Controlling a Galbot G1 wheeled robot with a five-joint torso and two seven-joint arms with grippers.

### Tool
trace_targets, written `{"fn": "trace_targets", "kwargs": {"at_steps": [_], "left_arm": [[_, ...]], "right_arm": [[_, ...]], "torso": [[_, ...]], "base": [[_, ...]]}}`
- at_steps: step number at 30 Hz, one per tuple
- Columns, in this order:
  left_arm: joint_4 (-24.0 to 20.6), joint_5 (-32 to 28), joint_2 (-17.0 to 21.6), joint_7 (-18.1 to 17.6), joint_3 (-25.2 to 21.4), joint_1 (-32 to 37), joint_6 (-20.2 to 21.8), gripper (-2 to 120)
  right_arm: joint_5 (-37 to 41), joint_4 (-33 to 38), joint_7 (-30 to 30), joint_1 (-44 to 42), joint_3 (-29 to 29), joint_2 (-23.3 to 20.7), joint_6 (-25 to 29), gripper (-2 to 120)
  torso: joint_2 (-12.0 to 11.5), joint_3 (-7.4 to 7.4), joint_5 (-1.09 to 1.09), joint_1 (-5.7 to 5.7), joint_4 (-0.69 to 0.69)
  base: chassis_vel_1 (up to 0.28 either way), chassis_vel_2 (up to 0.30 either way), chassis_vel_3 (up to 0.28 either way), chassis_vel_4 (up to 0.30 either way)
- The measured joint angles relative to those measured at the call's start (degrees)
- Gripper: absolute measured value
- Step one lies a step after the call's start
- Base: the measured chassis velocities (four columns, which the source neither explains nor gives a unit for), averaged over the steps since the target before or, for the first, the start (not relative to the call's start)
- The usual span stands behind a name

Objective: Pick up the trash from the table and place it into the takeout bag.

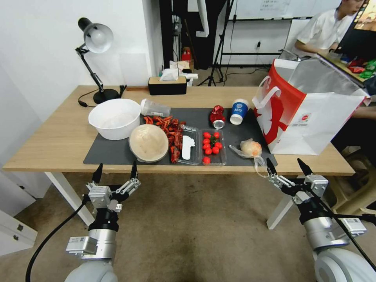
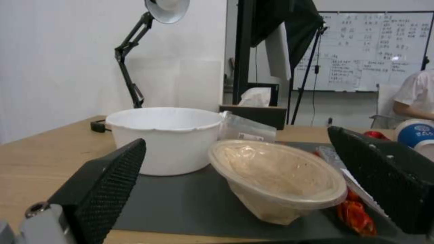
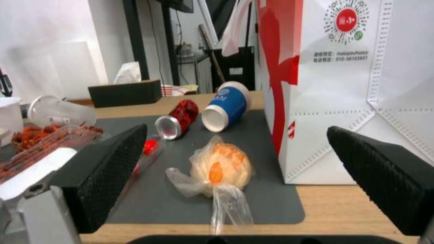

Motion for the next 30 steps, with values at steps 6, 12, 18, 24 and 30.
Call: {"fn": "trace_targets", "kwargs": {"at_steps": [6, 12, 18, 24, 30], "left_arm": [[0.57, 1.15, -0.35, -0.03, 0.25, 0.69, 0.0, 100], [2.54, 1.34, 0.18, -0.12, 1.42, -0.08, 0.03, 100], [5.41, 0.65, 2.59, -0.25, 4.94, -2.87, 1.83, 100], [5.77, 0.89, 1.96, -0.39, 4.67, -2.39, 1.94, 100], [6.13, 1.08, 1.26, -0.4, 4.08, -1.66, 1.95, 100]], "right_arm": [[0.02, -0.29, 0.23, 0.33, -0.26, -0.38, -0.43, 100], [1.16, -2.27, 2.26, 2.6, -1.47, -3.48, -2.27, 100], [4.64, -7.65, 6.08, 10.56, -5.68, -9.14, -5.17, 100], [6.03, -10.8, 7.75, 16.89, -10.79, -12.07, -6.85, 100], [6.9, -14.56, 9.01, 22.38, -15.28, -13.84, -8.6, 100]], "torso": [[0.0, 0.0, 0.0, 0.0, 0.0], [0.0, 0.0, 0.01, -0.01, 0.01], [0.0, 0.01, 0.03, 0.0, 0.01], [0.0, 0.01, 0.0, 0.0, 0.02], [0.0, 0.0, 0.0, 0.01, 0.0]], "base": [[0.0, 0.0, 0.0, 0.0], [0.0, 0.0, 0.0, 0.0], [0.0, 0.0, 0.0, 0.0], [0.0, 0.0, 0.0, 0.0], [0.0, 0.0, 0.0, 0.0]]}}
